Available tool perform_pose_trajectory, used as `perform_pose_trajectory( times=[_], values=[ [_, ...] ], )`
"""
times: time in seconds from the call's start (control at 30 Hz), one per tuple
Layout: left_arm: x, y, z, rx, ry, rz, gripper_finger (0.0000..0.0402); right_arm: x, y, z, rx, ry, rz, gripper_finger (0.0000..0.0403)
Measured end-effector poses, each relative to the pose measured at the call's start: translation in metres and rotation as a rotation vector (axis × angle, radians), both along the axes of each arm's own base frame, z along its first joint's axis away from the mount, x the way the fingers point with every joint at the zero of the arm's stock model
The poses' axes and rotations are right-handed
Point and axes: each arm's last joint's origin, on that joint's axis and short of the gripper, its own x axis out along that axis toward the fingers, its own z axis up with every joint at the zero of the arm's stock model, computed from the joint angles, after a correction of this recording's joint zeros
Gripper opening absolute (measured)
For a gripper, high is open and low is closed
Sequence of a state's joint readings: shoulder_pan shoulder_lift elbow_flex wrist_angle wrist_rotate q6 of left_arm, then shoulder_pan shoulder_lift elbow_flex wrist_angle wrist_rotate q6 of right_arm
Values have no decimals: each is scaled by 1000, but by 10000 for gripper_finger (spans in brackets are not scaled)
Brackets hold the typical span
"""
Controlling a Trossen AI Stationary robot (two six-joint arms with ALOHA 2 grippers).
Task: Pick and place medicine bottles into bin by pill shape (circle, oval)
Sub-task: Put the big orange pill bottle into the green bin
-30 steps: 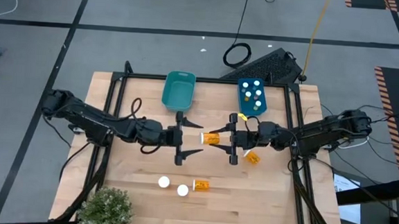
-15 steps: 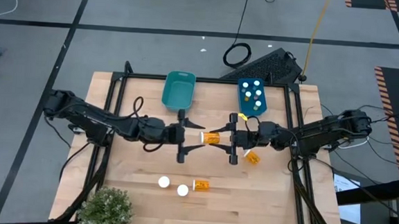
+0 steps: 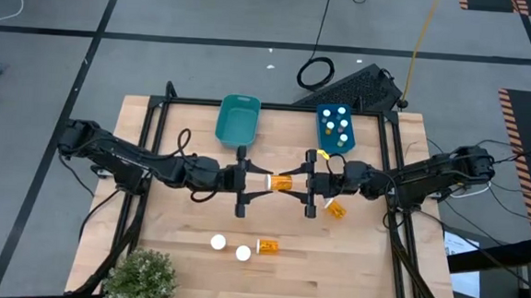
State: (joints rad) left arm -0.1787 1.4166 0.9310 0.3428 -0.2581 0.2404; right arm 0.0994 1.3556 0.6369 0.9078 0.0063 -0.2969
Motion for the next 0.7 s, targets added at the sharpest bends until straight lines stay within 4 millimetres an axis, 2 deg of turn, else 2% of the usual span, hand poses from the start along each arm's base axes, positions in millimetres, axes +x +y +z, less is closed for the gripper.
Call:
perform_pose_trajectory(
  times=[0.23, 0.33, 0.5, 0.7],
  values=[
    [0, 0, 0, -1, 0, 0, 224, 0, 0, 0, 9, 1, 1, 186],
    [0, 0, 0, -6, 0, 2, 224, 0, 0, -1, 41, 11, -1, 200],
    [-1, 1, 0, 1, 10, 8, 225, -7, 3, 1, 73, 84, -48, 269],
    [-12, 3, 5, -25, 57, 15, 225, -34, 6, 9, 143, 227, -224, 354]
  ],
)
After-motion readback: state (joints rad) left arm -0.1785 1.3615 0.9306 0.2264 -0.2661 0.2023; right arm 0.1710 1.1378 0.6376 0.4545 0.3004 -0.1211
